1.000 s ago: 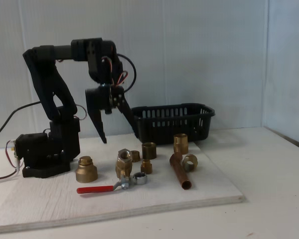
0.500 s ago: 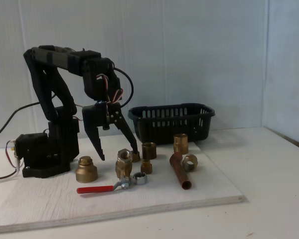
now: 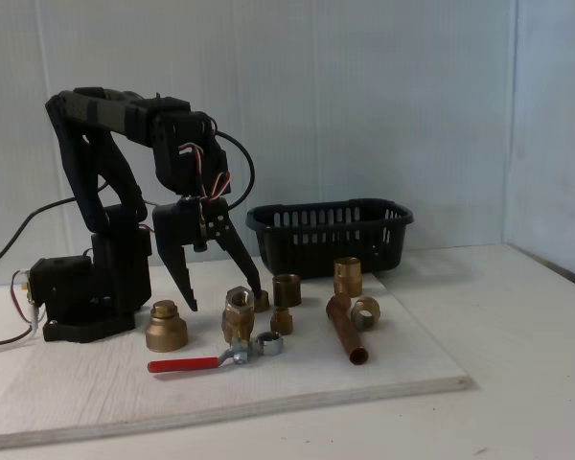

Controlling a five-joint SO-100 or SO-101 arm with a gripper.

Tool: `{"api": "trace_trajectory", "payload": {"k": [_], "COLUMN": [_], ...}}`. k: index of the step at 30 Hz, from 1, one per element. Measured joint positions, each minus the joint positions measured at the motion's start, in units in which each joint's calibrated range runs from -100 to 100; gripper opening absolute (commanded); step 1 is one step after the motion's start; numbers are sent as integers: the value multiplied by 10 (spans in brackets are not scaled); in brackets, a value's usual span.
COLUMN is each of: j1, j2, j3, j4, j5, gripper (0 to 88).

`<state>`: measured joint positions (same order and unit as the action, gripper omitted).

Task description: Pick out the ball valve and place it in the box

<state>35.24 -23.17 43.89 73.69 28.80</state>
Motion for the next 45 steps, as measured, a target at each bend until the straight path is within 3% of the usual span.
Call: {"api": "trace_trajectory", "payload": {"k": [9, 15, 29, 45], "j1": [-3, -36, -59, -30], "j2": [25, 30, 118, 213], "j3": [21, 6, -68, -142], "j4": [-24, -18, -6, 37], "j5": [-1, -38, -68, -46], "gripper": [300, 300, 300, 300]}}
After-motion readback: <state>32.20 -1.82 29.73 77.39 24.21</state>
